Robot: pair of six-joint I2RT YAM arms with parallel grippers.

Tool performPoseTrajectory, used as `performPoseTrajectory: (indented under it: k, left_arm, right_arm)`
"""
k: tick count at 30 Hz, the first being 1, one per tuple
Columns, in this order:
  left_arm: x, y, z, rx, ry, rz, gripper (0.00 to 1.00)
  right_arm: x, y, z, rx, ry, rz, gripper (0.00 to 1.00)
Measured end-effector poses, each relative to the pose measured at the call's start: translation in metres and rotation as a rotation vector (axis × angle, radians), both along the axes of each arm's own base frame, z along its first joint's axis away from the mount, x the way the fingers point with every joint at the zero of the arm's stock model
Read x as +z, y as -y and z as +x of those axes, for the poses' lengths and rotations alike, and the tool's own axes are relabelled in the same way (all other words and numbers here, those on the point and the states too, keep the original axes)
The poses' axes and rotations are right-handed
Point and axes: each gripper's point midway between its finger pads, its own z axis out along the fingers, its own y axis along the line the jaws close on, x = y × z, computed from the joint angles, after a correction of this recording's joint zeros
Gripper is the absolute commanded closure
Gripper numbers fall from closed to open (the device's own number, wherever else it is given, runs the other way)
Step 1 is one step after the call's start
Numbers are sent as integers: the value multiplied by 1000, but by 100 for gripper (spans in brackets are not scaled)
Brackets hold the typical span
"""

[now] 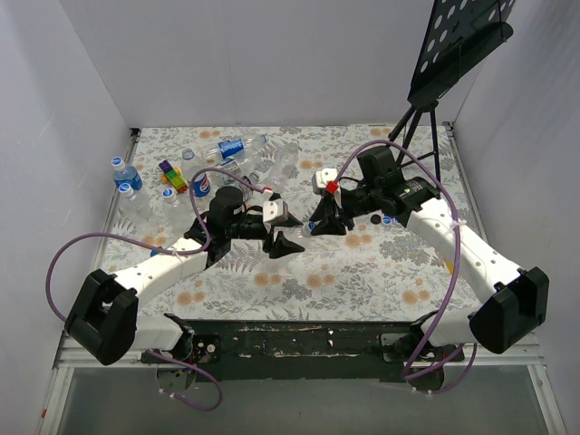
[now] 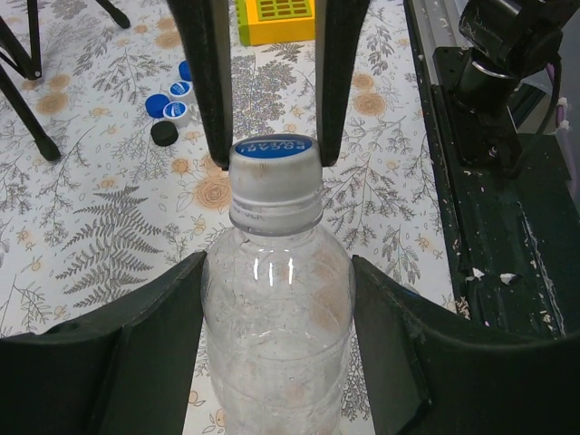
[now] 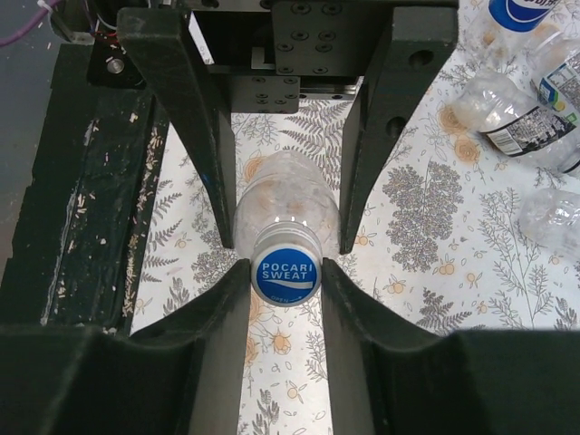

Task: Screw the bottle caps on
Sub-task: Screw the bottle cap onto the plastic bottle.

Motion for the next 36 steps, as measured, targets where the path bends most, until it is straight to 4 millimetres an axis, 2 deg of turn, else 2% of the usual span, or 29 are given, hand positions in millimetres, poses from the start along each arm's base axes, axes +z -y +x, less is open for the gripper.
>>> performPoseTrajectory:
  k: [3, 9, 11, 16, 19, 22, 25, 28, 29, 33, 36]
  left_arm:
    - [0, 0, 0, 2, 5, 2, 100]
    - [1, -2, 5, 53, 43, 6, 100]
    - [-1, -5, 10, 113, 74, 16, 100]
    - [-15, -21, 33, 380, 227, 67, 100]
    - [-24, -37, 49, 579, 370, 125, 100]
    - [-32, -55, 58, 739, 525, 214, 100]
    - [-34, -67, 64, 843, 662, 291, 100]
    - [-27, -74, 68, 907, 734, 324, 100]
    - [-26, -75, 69, 918, 744, 326, 100]
    - [-18, -68, 70, 885, 693, 292, 100]
    - [4, -47, 72, 771, 588, 183, 100]
  right_arm:
    - [0, 0, 0, -3, -7, -1, 84]
    - [0, -3, 2, -15, -29, -7, 91]
    - [-1, -7, 7, -37, -59, -20, 99]
    - [-18, -22, 32, -213, -211, -65, 99]
    - [-30, -36, 48, -377, -352, -74, 99]
    - [-41, -51, 54, -497, -482, -71, 99]
    - [-45, -60, 58, -579, -551, -55, 99]
    - [-40, -65, 63, -632, -590, -14, 99]
    - [-38, -65, 63, -640, -595, -2, 93]
    - [-26, -57, 65, -670, -573, 35, 59]
    - [-4, -41, 70, -674, -516, 85, 44]
